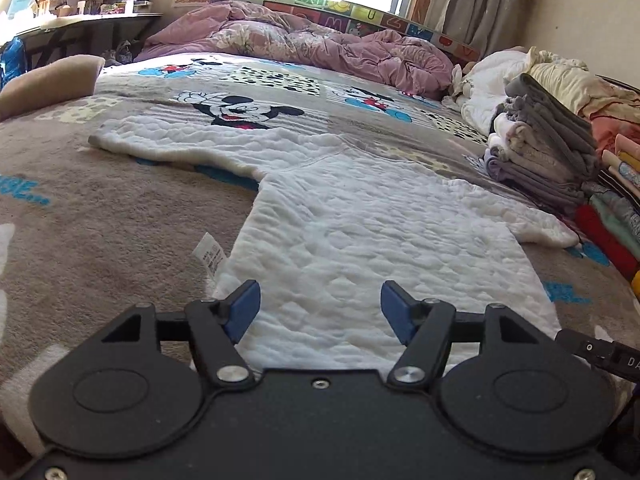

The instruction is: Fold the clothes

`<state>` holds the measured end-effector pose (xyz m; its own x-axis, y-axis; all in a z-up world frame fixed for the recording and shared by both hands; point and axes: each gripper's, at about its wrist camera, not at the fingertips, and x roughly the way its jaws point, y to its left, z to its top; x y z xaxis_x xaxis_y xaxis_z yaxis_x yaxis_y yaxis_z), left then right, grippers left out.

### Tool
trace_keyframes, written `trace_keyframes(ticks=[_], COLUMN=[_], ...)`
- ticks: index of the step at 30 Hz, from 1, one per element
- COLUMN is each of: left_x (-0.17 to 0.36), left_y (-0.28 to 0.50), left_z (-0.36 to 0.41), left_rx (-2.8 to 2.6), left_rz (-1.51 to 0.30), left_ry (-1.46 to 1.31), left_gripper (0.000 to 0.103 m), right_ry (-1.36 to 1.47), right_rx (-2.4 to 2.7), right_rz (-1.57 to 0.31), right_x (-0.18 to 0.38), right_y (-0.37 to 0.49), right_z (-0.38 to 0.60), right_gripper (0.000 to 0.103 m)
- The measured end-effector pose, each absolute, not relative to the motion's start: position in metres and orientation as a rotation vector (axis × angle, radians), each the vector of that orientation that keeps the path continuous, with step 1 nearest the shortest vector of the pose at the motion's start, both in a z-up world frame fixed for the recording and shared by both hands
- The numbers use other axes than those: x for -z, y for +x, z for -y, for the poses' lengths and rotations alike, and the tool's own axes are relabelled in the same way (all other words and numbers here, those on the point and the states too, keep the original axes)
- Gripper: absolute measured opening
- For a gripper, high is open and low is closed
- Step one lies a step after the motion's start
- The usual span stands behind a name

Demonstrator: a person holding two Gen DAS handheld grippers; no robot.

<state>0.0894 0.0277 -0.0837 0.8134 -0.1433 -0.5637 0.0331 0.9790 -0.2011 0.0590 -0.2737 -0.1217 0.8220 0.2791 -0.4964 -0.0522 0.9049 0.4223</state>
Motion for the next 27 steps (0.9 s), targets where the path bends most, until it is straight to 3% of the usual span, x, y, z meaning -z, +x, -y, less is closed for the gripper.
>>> trace_keyframes(ticks=[10,17,24,27], left_x=[0.025,0.061,0.092,0.106], left_y=[0.176,0.222,0.238,0.249], left_z=[0.135,0.258,0.339,0.359], left_rx=[0.405,0.539,0.541,0.507], left_rz=[-0.600,-0.635,-0.613,-0.620], left_ry=[0.287,0.712,0.914,0.950], left_gripper=[0.066,0.066,0.065,0.057], right_ry=[0.377,0.459,0.455,0.464], right_rx=[-0.288,-0.297,-0.273,-0.273], right_rz=[-0.566,-0.531,-0.510,-0.513], right_x=[0.127,0.139,0.140,0.140], right_y=[0.065,0.065,0.061,0.062], right_z=[0.262,0.267,0.263,0.263], right_gripper=[0.052,0.053,0.054,0.054])
